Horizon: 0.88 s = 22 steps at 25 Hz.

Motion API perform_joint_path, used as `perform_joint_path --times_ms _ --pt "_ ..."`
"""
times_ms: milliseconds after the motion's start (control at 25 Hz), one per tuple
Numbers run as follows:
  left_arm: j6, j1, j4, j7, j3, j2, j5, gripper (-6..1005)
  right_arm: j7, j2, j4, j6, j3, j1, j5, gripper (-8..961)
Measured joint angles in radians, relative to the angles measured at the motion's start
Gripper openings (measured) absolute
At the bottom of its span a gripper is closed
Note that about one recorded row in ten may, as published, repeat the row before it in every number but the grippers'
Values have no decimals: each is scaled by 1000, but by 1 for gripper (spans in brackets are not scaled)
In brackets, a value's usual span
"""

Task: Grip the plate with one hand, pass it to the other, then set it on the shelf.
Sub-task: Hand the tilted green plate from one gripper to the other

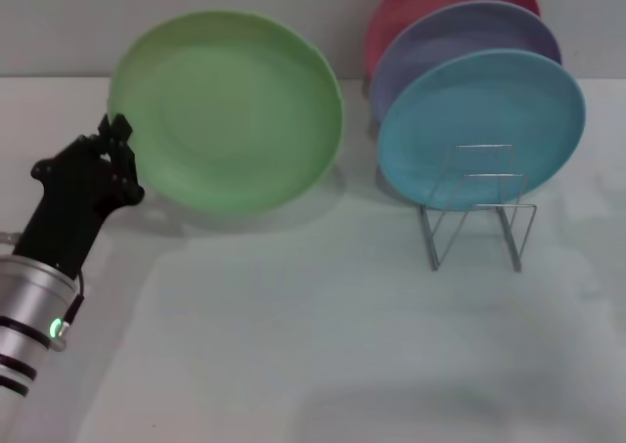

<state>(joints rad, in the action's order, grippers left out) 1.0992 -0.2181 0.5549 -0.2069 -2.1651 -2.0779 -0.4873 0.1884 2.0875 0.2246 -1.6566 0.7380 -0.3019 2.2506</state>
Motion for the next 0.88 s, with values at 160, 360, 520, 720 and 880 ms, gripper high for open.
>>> perform_joint_path --times_ms 160,360,520,720,880 --pt "2 5 -6 10 -41 -1 -27 35 -35 0 63 66 -87 -4 0 583" --pt "5 1 -7 93 -137 -2 -168 35 -36 0 120 139 -174 -16 0 583" --pt "26 -10 0 185 -232 -2 -305 35 -37 1 150 195 -218 -29 0 583" --pt "37 -20 17 260 -310 -2 -424 35 -38 2 172 264 -255 -47 0 583" --pt "41 -20 41 307 -346 -2 -489 35 -38 3 185 330 -275 -65 -1 583"
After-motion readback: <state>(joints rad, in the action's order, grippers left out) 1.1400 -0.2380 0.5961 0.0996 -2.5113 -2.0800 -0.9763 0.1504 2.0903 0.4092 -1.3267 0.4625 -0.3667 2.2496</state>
